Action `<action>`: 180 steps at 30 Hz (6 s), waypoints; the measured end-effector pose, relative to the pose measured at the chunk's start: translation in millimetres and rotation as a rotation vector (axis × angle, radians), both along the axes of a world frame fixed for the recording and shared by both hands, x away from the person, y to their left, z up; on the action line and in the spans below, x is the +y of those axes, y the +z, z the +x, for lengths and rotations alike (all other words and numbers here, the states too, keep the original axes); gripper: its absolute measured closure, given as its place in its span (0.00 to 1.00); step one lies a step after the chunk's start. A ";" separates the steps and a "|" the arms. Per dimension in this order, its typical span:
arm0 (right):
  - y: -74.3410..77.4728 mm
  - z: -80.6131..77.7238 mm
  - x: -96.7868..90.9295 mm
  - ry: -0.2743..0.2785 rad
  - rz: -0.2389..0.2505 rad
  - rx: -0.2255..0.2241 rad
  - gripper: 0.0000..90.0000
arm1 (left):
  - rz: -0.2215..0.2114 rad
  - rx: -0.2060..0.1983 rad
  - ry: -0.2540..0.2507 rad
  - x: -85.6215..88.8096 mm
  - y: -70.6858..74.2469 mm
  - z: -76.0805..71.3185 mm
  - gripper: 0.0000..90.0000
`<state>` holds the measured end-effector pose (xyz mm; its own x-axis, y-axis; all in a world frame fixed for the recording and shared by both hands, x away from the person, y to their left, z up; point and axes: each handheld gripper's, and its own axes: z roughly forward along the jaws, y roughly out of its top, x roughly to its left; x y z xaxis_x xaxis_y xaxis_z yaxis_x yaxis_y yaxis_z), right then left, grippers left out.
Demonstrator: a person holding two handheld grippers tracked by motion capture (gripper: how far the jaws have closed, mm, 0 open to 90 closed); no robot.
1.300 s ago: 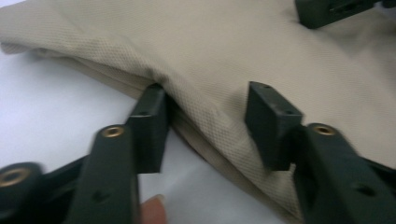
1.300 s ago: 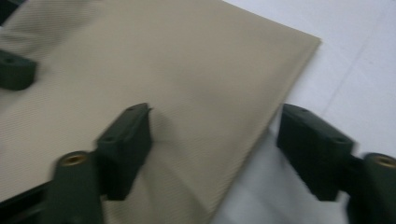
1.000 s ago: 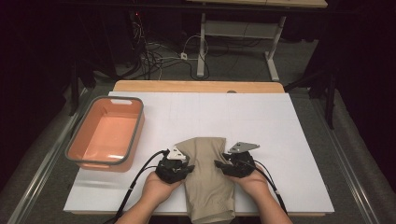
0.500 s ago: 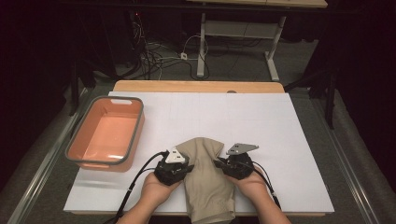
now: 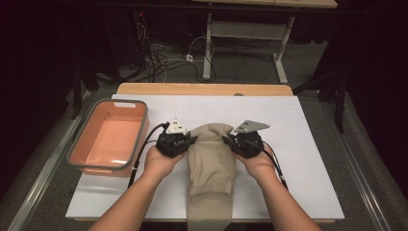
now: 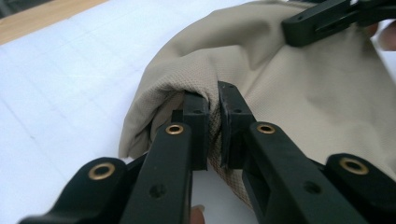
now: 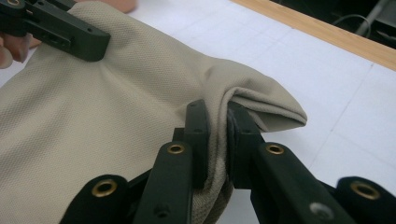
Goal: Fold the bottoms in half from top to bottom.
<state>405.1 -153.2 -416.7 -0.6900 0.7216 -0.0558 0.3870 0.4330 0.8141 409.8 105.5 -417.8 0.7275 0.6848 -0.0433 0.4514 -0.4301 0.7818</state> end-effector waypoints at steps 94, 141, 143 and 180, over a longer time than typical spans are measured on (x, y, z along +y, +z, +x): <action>-65.3 -168.7 -23.8 0.073 0.088 0.080 0.75 | -0.062 0.127 -0.093 41.0 -70.3 -179.3 0.96; -38.9 -53.7 16.5 0.031 0.027 0.068 0.75 | -0.079 -0.012 -0.032 21.3 -32.7 -65.3 0.77; -35.1 -63.9 15.7 0.044 0.031 0.062 0.75 | -0.070 -0.023 -0.052 21.4 -30.0 -74.3 0.76; -56.4 -188.9 -0.3 0.128 0.056 0.050 0.75 | -0.081 0.037 -0.207 28.1 -59.1 -192.4 0.74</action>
